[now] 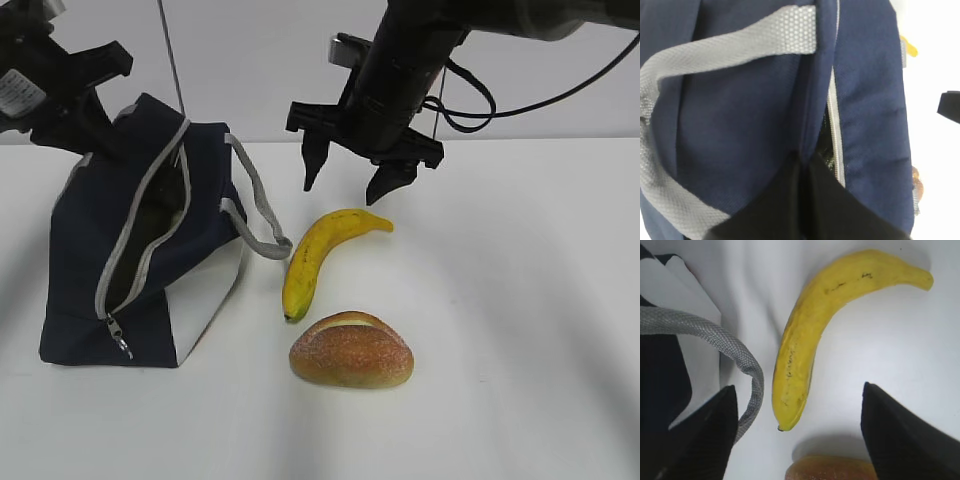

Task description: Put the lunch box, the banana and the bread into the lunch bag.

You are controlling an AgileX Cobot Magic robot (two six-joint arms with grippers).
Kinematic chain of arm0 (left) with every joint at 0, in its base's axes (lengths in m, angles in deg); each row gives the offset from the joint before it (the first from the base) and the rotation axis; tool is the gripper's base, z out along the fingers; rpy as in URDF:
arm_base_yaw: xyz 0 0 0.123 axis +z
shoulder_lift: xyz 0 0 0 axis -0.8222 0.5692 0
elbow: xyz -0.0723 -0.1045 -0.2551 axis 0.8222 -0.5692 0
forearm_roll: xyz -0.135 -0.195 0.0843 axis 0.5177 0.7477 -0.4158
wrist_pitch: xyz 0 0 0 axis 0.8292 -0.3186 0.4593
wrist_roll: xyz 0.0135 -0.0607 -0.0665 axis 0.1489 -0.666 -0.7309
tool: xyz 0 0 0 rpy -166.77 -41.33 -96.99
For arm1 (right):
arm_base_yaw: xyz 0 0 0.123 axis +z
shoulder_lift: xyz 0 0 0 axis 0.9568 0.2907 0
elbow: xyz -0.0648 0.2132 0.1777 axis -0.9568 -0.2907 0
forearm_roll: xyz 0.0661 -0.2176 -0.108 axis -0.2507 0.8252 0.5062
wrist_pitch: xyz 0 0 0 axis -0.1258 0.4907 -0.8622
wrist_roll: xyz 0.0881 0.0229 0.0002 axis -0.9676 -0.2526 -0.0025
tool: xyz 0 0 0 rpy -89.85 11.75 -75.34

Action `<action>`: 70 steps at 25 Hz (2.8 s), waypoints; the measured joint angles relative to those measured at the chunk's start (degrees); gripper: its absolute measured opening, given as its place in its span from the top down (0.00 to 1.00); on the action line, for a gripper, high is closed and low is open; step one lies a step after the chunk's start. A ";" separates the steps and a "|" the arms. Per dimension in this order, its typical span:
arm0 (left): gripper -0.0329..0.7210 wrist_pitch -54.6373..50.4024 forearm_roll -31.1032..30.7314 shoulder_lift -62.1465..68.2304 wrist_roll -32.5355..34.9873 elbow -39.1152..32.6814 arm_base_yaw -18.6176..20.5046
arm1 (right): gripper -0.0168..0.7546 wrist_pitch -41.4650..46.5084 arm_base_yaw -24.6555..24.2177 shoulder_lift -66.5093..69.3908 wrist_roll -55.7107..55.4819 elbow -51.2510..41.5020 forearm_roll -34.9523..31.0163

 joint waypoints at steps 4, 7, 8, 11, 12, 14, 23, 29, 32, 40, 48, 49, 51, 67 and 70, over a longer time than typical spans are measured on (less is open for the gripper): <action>0.96 0.00 -0.05 0.00 0.00 0.00 0.00 | 0.25 -0.53 0.00 0.09 -5.06 0.00 0.00; 0.96 0.00 -0.11 0.00 0.00 0.00 0.00 | 0.25 -1.33 0.00 0.72 -8.87 0.00 0.00; 0.96 0.00 -0.11 0.00 0.00 0.00 0.00 | 0.25 -1.60 0.00 1.16 -9.77 0.00 0.00; 0.96 0.00 -0.24 0.00 0.00 0.00 0.00 | 0.25 -2.53 0.00 3.07 -11.51 0.00 0.00; 0.96 0.00 -0.24 0.00 0.00 0.00 0.00 | 0.25 -3.18 0.00 3.90 -12.05 0.00 0.00; 0.96 0.00 -0.28 0.00 0.00 0.00 0.00 | 0.25 -4.46 0.00 5.41 -13.30 0.00 -0.09; 0.96 -0.05 -0.76 0.00 0.00 0.00 0.00 | 0.25 -9.26 0.00 10.77 -14.23 0.00 -1.21; 0.96 -0.01 -0.83 0.00 0.05 0.00 0.00 | 0.25 -12.51 0.24 12.99 -14.38 0.60 -3.00; 0.96 -0.01 -0.95 0.00 0.07 0.00 0.00 | 0.27 -13.10 0.84 14.49 -14.38 0.60 -3.27; 0.96 -0.01 -1.79 0.00 0.12 0.00 0.00 | 0.62 -12.07 1.31 15.13 -13.03 1.76 -3.07; 0.96 -0.01 -1.86 0.00 0.12 0.00 0.00 | 0.62 3.58 1.31 15.44 -5.54 13.77 6.87; 0.96 -0.01 -1.86 0.00 0.12 0.00 0.00 | 0.62 5.96 1.31 15.44 -3.55 16.21 7.75; 0.96 -0.01 -1.92 0.00 0.12 0.00 0.00 | 0.62 8.28 1.31 15.44 0.33 21.34 8.95; 0.96 -0.01 -0.02 0.00 0.12 0.00 0.00 | 0.62 10.34 1.45 11.14 18.67 36.14 -17.72; 0.96 -0.01 0.10 0.00 0.12 0.00 0.00 | 0.62 10.43 2.18 11.14 19.12 36.14 -19.22</action>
